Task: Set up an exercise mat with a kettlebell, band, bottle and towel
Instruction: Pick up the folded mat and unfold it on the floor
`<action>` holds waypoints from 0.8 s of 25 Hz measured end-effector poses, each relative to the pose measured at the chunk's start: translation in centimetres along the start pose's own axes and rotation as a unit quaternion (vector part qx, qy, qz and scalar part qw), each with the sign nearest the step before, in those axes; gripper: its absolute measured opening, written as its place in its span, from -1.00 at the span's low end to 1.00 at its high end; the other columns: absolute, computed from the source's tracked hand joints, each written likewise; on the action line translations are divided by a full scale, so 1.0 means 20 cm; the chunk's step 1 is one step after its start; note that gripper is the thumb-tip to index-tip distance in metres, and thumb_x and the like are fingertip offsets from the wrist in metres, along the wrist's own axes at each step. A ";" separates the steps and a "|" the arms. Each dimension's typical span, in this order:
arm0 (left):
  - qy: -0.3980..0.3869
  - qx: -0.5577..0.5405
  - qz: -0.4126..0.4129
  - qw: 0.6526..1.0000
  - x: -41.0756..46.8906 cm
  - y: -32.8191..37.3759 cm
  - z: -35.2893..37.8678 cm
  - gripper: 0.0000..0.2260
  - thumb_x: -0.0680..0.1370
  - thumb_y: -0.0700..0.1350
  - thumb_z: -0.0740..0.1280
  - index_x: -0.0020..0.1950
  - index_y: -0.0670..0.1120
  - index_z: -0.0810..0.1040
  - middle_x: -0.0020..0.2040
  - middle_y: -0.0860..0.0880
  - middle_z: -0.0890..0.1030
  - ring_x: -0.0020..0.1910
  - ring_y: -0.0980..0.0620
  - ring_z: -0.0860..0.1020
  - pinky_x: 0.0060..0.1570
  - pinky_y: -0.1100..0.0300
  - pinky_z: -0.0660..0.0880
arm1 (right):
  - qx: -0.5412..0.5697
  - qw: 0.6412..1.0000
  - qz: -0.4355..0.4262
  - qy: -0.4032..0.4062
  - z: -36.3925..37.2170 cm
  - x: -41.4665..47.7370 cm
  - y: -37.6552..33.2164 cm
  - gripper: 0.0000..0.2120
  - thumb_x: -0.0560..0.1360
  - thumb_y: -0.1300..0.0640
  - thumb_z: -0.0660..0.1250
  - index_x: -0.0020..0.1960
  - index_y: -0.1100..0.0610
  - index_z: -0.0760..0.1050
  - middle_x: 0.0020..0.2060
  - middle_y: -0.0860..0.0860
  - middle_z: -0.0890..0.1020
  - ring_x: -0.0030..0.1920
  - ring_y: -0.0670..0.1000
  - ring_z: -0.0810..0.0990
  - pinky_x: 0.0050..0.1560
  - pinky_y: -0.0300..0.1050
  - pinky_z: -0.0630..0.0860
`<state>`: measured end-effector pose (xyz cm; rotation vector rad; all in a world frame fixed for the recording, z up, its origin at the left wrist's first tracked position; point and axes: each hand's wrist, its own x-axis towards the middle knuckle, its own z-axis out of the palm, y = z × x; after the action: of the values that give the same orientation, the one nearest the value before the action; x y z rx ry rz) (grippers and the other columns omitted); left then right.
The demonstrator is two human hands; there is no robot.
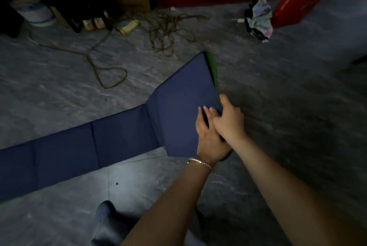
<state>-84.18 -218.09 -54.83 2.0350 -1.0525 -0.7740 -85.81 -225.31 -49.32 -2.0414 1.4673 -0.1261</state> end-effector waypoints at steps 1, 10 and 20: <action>-0.004 -0.005 0.005 1.000 0.03 0.03 0.08 -0.04 0.34 0.37 0.11 0.53 -0.22 -0.07 0.53 -0.24 -0.14 0.52 -0.14 -0.19 0.48 0.06 -0.18 | 0.002 1.000 0.012 0.015 -0.03 0.04 0.07 -0.60 0.52 0.03 0.26 0.33 0.05 0.34 0.09 0.28 0.58 0.12 0.33 0.52 0.04 0.05 0.44; -0.121 -0.019 -0.035 0.992 -0.04 0.42 0.66 0.02 0.34 0.22 0.40 0.53 -0.02 -0.21 0.54 -0.09 -0.23 0.51 -0.13 -0.11 0.44 -0.09 -0.01 | 0.022 0.995 0.087 0.049 -0.37 0.09 0.75 -0.74 0.48 0.09 0.31 0.15 0.06 0.42 0.01 0.14 0.63 0.02 0.19 0.59 0.00 0.00 0.52; -0.213 0.040 -0.030 0.976 -0.07 0.26 1.11 -0.05 0.43 0.13 0.38 0.52 -0.10 -0.23 0.53 -0.17 -0.26 0.51 -0.15 -0.22 0.50 -0.07 -0.13 | 0.014 0.993 0.112 0.030 -0.12 0.07 1.29 -0.72 0.50 0.02 0.28 0.18 0.04 0.38 -0.02 0.18 0.64 -0.01 0.25 0.60 -0.01 0.07 0.56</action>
<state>-103.88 -226.10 -63.03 2.0238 -1.2753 -1.2570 -107.60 -232.57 -61.31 -1.8490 1.7117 -0.1174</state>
